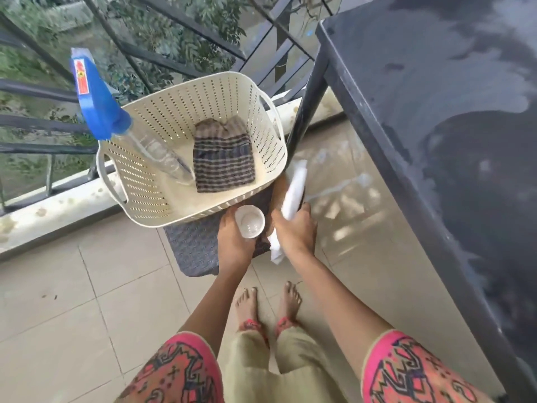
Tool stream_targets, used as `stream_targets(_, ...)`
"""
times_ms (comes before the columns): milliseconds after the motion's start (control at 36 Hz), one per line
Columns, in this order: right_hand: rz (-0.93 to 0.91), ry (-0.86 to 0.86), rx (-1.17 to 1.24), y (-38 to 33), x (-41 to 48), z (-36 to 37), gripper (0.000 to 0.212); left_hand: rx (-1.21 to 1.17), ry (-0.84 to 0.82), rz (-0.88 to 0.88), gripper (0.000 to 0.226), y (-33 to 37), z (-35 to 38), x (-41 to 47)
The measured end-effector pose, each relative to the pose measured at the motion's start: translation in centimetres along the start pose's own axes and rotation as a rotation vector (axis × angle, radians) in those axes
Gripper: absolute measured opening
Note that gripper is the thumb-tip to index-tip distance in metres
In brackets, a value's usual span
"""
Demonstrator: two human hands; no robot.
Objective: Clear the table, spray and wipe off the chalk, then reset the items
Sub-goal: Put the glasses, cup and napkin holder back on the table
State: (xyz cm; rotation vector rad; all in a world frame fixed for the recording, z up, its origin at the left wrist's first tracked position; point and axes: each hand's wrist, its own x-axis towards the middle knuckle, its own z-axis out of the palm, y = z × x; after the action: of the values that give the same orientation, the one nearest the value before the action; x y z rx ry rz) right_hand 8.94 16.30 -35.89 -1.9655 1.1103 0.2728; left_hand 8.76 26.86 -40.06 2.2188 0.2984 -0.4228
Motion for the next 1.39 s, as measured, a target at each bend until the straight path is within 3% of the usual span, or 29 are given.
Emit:
stream_targets(361, -0.1, 0.054, -0.01, -1.9, -7.9, -7.3, 0.035, -0.154, 0.072, 0.04, 0.055, 6.1, -6.9, -6.2)
stream_targets(556, -0.251, 0.207, 0.044, -5.6, -14.0, -15.8, 0.032, -0.134, 0.109, 0.347, 0.052, 13.8, -12.1, -10.6)
stream_targets(611, -0.26, 0.228, 0.031, -6.3, -14.7, -17.4, 0.035, -0.132, 0.091, 0.357, 0.052, 15.4, -12.6, -10.9)
stream_targets(806, -0.34, 0.465, 0.208, -11.2, -19.0, -29.5, 0.042, -0.147, 0.02, 0.638, 0.052, 28.6, -15.6, -14.5)
stream_targets(1028, -0.308, 0.73, 0.284, -8.7, -22.0, -42.6, 0.042, -0.254, -0.097, 0.936, 0.048, 40.7, -11.6, -21.7)
stream_targets(1194, -0.255, 0.88, 0.268, -2.5, -23.3, -50.1, 0.042, -0.288, -0.248, 1.022, 0.045, 44.5, -5.3, -28.1)
stream_targets(1389, -0.097, 0.986, 0.236, 9.6, -23.4, -57.9, 0.039, -0.297, -0.406, 1.011, 0.049, 46.1, 4.3, -36.4)
